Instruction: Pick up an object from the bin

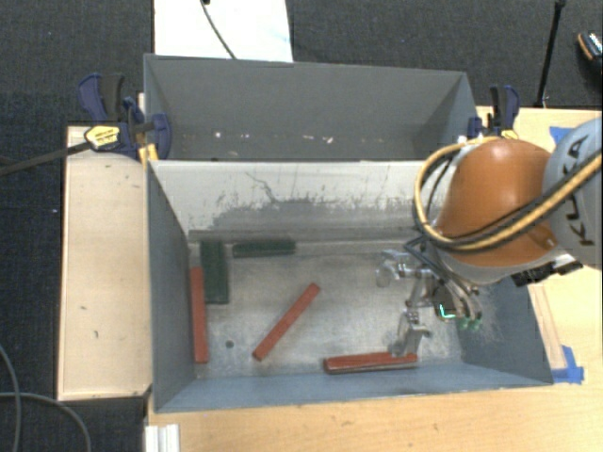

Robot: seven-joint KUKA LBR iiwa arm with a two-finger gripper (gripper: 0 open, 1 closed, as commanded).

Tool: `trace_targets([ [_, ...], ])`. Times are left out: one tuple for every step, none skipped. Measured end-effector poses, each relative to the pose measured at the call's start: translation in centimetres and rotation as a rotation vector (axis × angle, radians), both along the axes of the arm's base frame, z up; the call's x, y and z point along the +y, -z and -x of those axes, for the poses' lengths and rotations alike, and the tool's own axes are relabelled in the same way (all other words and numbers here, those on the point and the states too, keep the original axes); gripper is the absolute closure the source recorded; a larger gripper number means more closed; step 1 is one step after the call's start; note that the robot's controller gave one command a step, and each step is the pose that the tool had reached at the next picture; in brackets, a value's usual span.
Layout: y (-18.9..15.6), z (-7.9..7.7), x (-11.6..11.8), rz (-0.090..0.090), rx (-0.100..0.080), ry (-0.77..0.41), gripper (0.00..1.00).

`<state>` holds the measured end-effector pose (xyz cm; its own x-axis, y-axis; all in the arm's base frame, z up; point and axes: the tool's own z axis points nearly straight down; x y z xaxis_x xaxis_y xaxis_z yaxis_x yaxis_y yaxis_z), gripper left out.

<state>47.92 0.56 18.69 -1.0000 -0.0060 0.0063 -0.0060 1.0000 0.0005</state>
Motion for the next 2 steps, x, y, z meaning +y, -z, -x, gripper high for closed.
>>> trace_targets([
  [12.03, -8.91, 6.96, -0.003, -0.008, -0.026, 0.0],
  [11.62, -8.93, 6.69, -0.001, -0.01, -0.023, 1.0],
])
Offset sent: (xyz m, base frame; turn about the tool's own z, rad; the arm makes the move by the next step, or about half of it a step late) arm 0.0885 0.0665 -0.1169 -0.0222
